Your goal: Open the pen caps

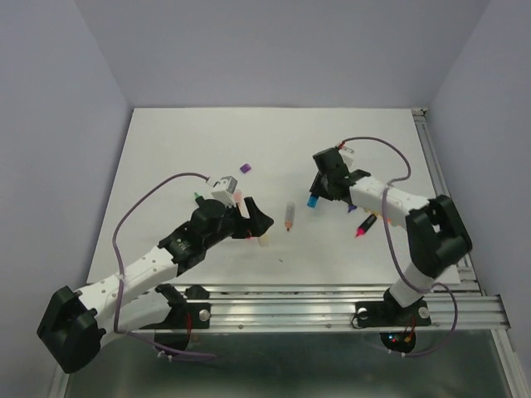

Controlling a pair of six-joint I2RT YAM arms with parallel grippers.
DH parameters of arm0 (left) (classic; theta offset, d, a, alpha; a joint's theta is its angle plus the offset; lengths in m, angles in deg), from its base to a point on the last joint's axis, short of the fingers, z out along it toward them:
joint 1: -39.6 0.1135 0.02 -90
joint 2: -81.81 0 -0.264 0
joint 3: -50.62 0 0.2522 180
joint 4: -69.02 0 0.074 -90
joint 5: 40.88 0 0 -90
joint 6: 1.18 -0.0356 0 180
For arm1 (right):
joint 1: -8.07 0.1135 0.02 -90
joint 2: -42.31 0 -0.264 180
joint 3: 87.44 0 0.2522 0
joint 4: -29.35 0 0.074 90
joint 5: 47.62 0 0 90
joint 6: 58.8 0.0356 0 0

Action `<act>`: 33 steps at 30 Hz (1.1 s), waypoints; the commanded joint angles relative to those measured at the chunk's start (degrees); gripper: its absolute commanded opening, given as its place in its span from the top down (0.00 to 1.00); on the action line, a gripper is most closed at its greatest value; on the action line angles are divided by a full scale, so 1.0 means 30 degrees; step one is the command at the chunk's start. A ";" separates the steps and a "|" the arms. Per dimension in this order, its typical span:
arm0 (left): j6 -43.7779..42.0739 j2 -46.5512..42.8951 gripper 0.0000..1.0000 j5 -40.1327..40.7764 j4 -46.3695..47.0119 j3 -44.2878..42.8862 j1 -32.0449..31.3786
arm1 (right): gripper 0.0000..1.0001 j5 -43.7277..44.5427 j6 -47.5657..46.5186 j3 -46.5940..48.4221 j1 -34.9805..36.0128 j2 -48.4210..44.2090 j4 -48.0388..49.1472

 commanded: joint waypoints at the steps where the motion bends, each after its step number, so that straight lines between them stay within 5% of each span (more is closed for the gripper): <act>1: 0.0312 -0.0554 0.01 -0.4279 0.4718 0.1114 -0.0160 | 0.85 -0.4633 -0.2207 -0.4764 0.0104 -0.6502 0.6321; 11: 0.1338 0.0910 0.01 -0.2854 0.6422 -0.0111 -0.4490 | 0.85 -0.6837 -0.0743 -0.9194 0.3030 -1.3891 0.8875; 26: 0.1604 0.3807 0.02 -0.0476 0.6774 -0.2486 -0.5141 | 0.83 -0.8623 0.1952 -1.0104 0.4352 -1.5448 0.8610; 33: 0.1048 0.4807 0.23 -0.0504 0.6862 -0.3542 -0.5141 | 0.82 -0.8418 0.2392 -1.0045 0.4470 -1.6003 0.8463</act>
